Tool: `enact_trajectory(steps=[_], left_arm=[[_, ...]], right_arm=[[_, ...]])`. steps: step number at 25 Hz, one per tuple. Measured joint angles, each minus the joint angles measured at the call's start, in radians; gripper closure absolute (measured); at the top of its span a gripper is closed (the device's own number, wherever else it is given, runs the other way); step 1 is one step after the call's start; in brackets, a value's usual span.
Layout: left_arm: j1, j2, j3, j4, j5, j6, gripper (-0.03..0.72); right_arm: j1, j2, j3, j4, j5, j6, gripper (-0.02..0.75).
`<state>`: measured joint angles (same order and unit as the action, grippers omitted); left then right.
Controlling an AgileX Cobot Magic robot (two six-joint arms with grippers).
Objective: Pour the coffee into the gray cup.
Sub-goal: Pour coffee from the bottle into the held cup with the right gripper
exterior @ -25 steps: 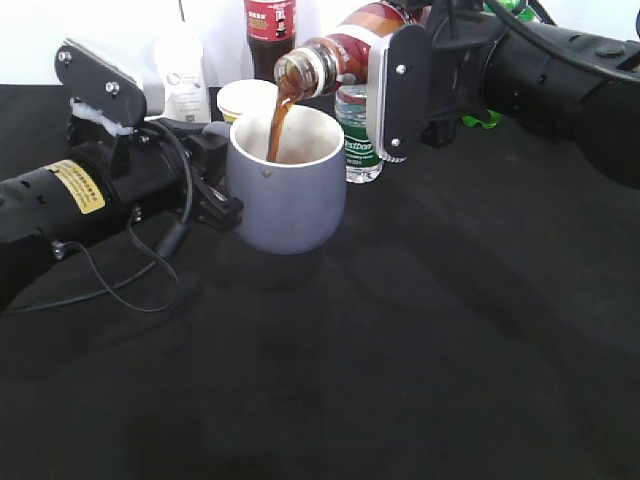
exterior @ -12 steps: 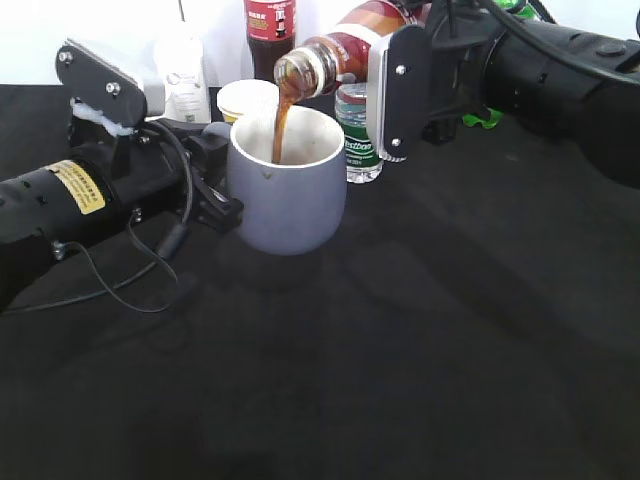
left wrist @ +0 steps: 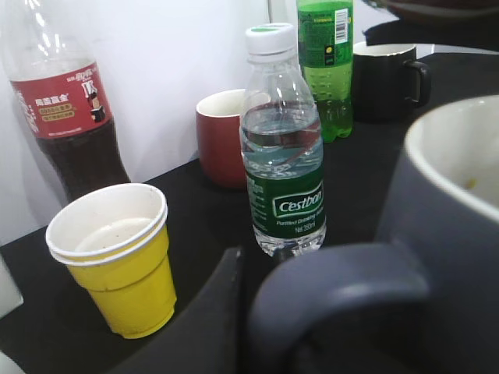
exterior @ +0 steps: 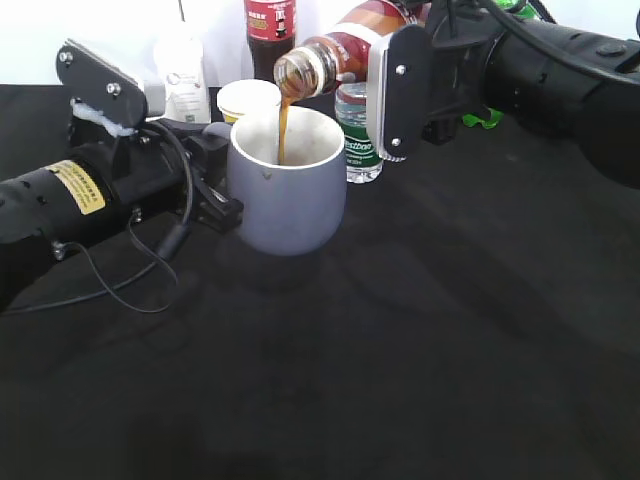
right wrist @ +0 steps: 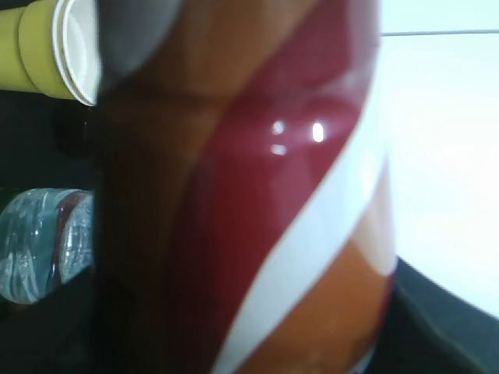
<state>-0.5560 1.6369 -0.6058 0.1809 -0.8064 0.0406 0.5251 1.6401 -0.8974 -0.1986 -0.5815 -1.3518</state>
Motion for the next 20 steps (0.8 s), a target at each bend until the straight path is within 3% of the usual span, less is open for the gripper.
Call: enact_trajectory(steps=[20], left_arm=[[0.000, 0.000, 0.000, 0.001, -0.003, 0.001, 0.624]], right_arm=[[0.000, 0.000, 0.000, 0.000, -0.001, -0.024, 0.204]])
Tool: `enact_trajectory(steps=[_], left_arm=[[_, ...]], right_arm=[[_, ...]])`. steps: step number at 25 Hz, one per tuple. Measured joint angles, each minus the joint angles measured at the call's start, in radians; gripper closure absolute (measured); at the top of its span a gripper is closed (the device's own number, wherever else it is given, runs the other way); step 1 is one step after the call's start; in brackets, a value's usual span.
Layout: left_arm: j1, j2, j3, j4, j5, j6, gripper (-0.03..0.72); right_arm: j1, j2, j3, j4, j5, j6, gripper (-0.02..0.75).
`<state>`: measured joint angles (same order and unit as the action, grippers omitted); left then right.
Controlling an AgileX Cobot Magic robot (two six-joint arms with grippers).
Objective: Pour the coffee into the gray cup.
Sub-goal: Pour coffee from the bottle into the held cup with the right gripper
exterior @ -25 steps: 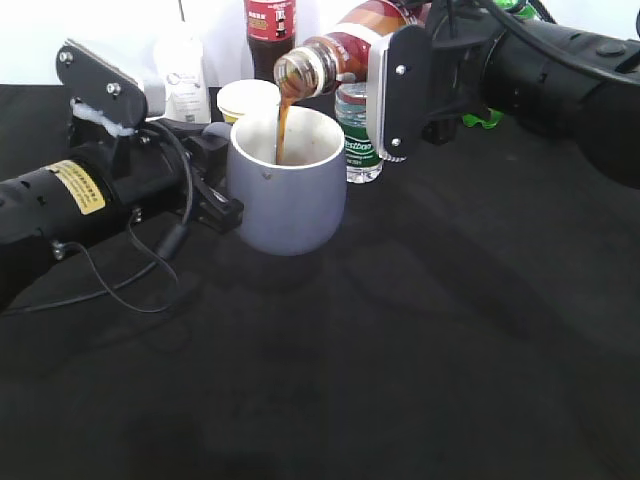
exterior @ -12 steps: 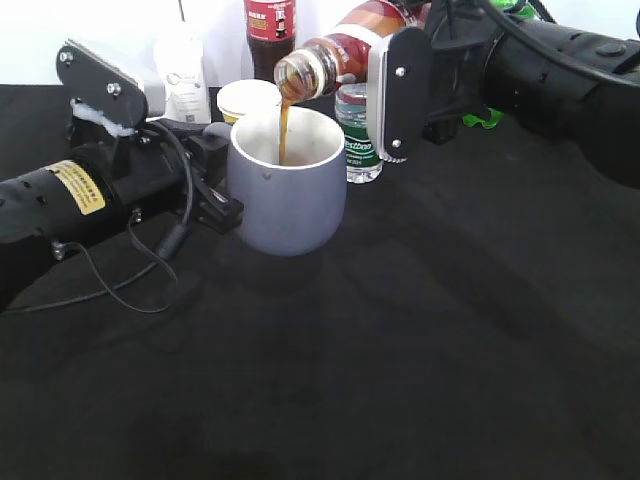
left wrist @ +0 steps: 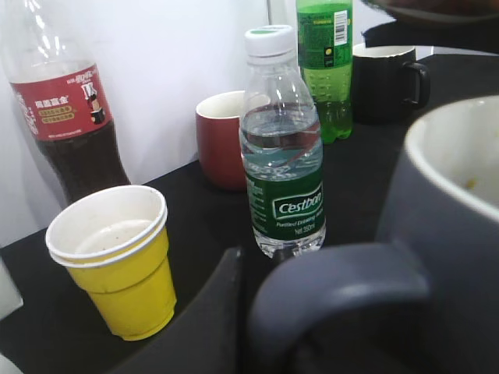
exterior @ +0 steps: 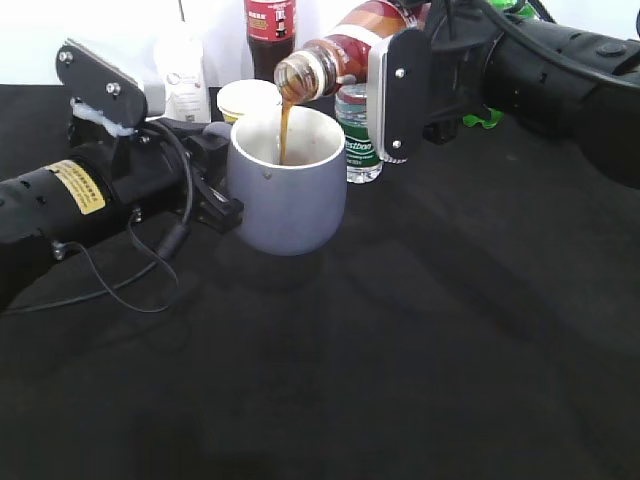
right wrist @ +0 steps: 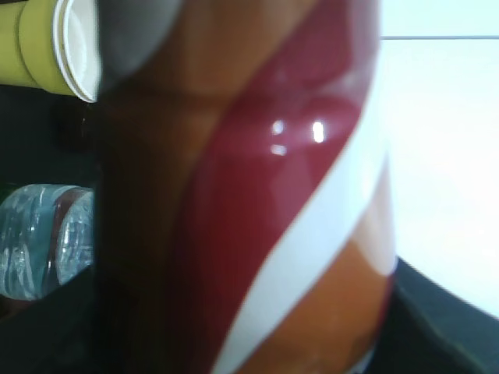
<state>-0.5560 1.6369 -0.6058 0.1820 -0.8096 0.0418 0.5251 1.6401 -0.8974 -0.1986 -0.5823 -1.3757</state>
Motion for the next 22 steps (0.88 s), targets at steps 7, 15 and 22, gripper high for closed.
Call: enact_trajectory(steps=[7, 15, 22], left_arm=[[0.000, 0.000, 0.000, 0.001, -0.001, 0.001, 0.624], [0.000, 0.000, 0.000, 0.001, -0.002, 0.002, 0.624], [0.000, 0.000, 0.000, 0.001, -0.002, 0.002, 0.624]], right_arm=[[0.000, 0.000, 0.000, 0.000, 0.000, -0.004, 0.204], [0.000, 0.000, 0.000, 0.000, 0.000, -0.021, 0.204], [0.000, 0.000, 0.000, 0.001, 0.000, -0.023, 0.204]])
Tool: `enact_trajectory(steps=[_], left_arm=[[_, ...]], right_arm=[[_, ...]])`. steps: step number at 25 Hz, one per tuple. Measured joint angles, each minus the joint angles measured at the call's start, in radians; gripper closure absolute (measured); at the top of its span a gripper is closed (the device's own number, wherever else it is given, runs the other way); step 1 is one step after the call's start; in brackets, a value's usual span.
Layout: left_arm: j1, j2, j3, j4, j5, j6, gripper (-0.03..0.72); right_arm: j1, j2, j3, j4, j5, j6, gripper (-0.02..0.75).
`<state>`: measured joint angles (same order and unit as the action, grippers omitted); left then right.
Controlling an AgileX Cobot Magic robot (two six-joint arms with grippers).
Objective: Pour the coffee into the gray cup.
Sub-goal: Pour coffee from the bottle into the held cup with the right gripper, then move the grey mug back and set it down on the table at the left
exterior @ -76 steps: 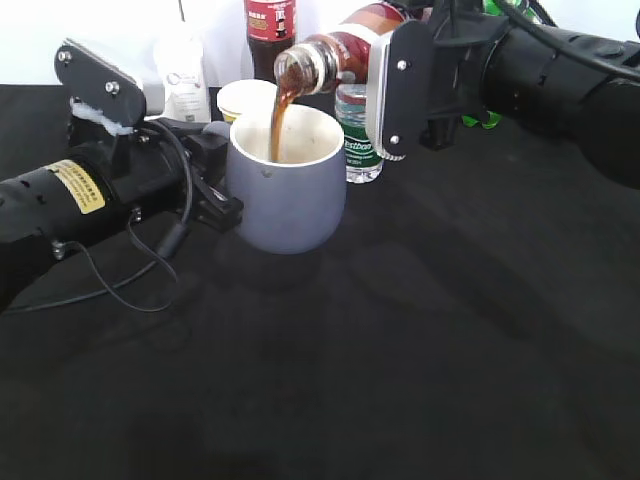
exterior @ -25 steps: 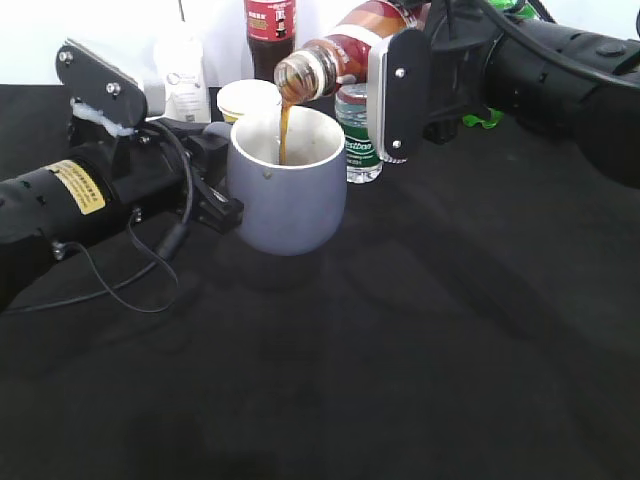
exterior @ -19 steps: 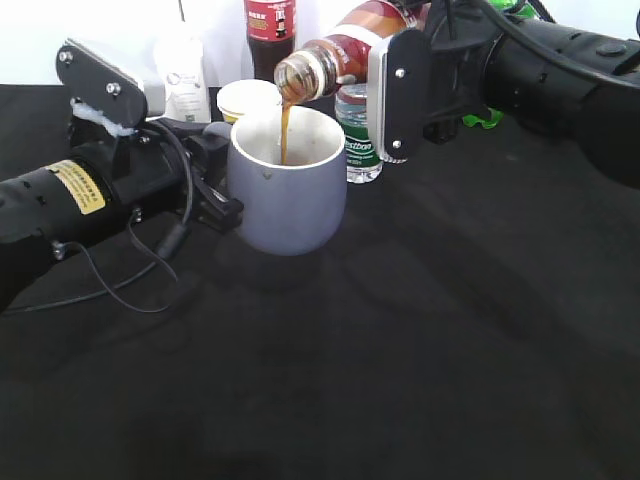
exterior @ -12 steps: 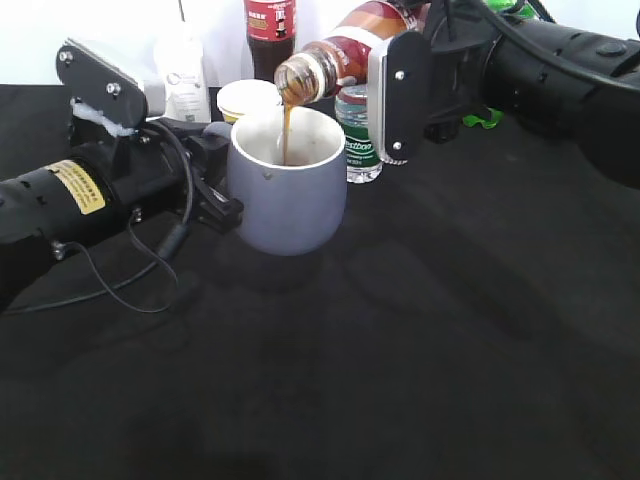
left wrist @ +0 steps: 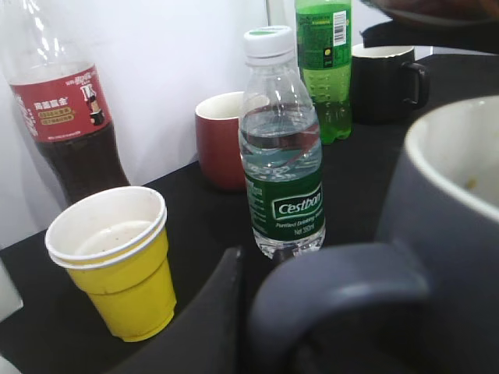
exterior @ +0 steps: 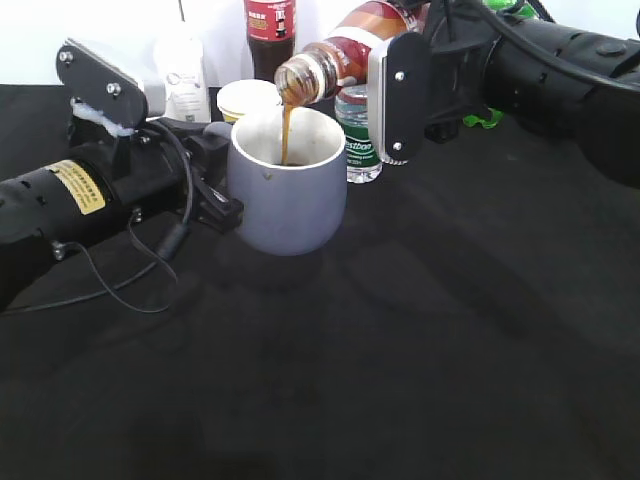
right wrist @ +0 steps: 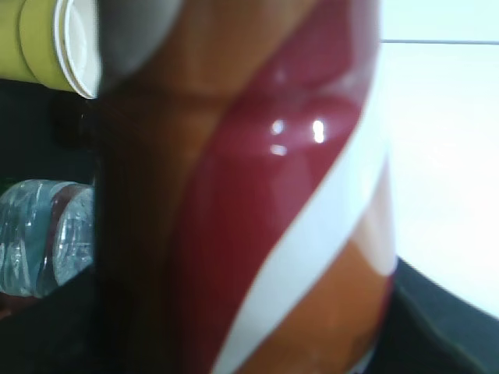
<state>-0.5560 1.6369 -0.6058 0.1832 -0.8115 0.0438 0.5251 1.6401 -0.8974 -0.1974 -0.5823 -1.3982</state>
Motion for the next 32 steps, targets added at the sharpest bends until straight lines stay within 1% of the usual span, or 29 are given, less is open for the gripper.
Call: enact_trajectory(steps=[9, 13, 16, 19, 21, 22, 25, 28, 30, 32], left_arm=[[0.000, 0.000, 0.000, 0.000, 0.000, 0.001, 0.624], [0.000, 0.000, 0.000, 0.000, 0.000, 0.001, 0.624], [0.000, 0.000, 0.000, 0.000, 0.000, 0.001, 0.624], [0.000, 0.000, 0.000, 0.000, 0.000, 0.001, 0.624], [0.000, 0.000, 0.000, 0.000, 0.000, 0.001, 0.624], [0.000, 0.000, 0.000, 0.000, 0.000, 0.001, 0.624], [0.000, 0.000, 0.000, 0.000, 0.000, 0.001, 0.624], [0.000, 0.000, 0.000, 0.000, 0.000, 0.001, 0.624], [0.000, 0.000, 0.000, 0.000, -0.011, 0.001, 0.624], [0.000, 0.000, 0.000, 0.001, -0.049, 0.001, 0.624]], right_arm=[[0.000, 0.000, 0.000, 0.003, 0.000, 0.007, 0.204], [0.000, 0.000, 0.000, 0.006, 0.000, 0.058, 0.204], [0.000, 0.000, 0.000, 0.033, 0.000, 0.082, 0.204], [0.000, 0.000, 0.000, 0.043, 0.000, 0.166, 0.204], [0.000, 0.000, 0.000, 0.044, 0.000, 0.279, 0.204], [0.000, 0.000, 0.000, 0.044, 0.000, 0.381, 0.204], [0.000, 0.000, 0.000, 0.046, 0.000, 0.871, 0.204], [0.000, 0.000, 0.000, 0.048, 0.000, 1.231, 0.204], [0.000, 0.000, 0.000, 0.048, 0.000, 1.367, 0.204], [0.000, 0.000, 0.000, 0.048, 0.009, 1.391, 0.204]])
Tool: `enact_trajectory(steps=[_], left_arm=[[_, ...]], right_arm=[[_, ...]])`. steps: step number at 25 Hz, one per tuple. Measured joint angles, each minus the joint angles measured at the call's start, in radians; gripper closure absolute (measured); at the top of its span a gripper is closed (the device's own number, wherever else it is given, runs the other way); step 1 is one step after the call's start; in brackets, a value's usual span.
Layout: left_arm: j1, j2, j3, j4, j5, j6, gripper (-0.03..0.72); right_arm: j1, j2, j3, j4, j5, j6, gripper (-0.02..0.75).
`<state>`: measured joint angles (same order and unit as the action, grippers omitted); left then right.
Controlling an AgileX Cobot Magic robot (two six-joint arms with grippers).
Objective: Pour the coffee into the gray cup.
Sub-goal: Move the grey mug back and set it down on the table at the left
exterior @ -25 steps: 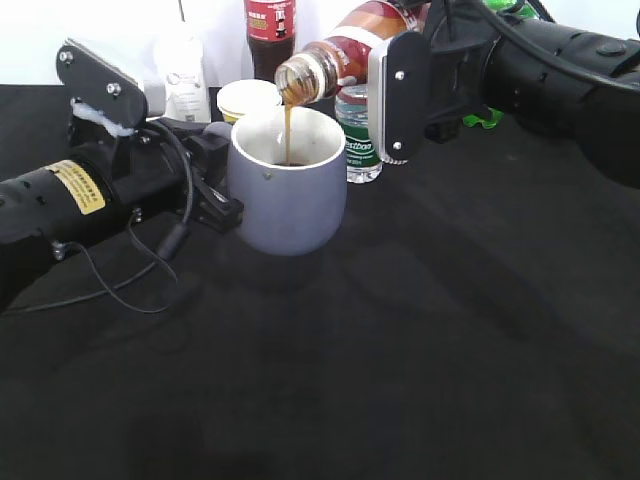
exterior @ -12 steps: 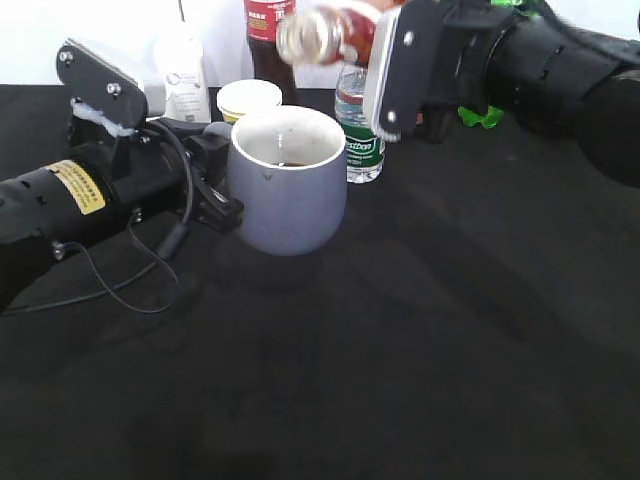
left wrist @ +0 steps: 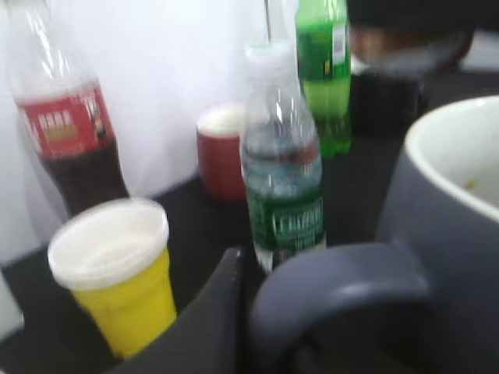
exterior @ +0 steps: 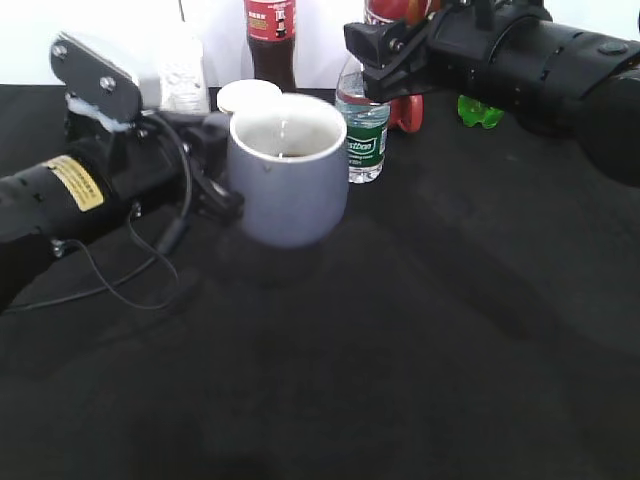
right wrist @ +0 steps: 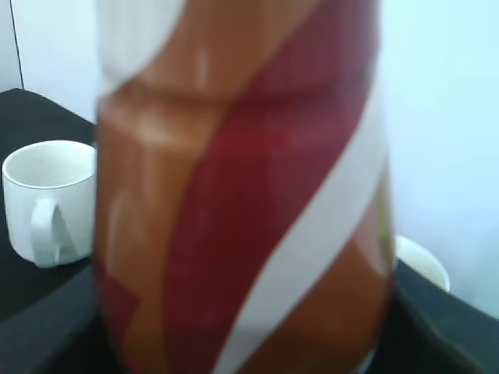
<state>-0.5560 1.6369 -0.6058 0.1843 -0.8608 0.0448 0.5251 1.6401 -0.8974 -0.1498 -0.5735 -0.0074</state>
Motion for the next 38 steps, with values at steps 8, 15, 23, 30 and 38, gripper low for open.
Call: enact_trajectory(steps=[8, 15, 23, 30, 38], left_arm=[[0.000, 0.000, 0.000, 0.000, -0.009, 0.000, 0.624], [0.061, -0.137, 0.231, -0.093, -0.106, 0.000, 0.624], [0.402, -0.282, 0.297, -0.108, -0.096, 0.000, 0.624], [0.668, -0.177, 0.247, -0.112, -0.104, 0.000, 0.624], [0.737, 0.142, -0.043, -0.107, -0.111, 0.000, 0.624]], right_arm=[[0.000, 0.000, 0.000, 0.001, 0.043, 0.007, 0.204], [0.000, 0.000, 0.000, 0.001, 0.044, 0.007, 0.204], [0.000, 0.000, 0.000, 0.001, 0.045, 0.007, 0.204], [0.000, 0.000, 0.000, 0.001, 0.045, 0.007, 0.204], [0.000, 0.000, 0.000, 0.001, 0.045, 0.007, 0.204]])
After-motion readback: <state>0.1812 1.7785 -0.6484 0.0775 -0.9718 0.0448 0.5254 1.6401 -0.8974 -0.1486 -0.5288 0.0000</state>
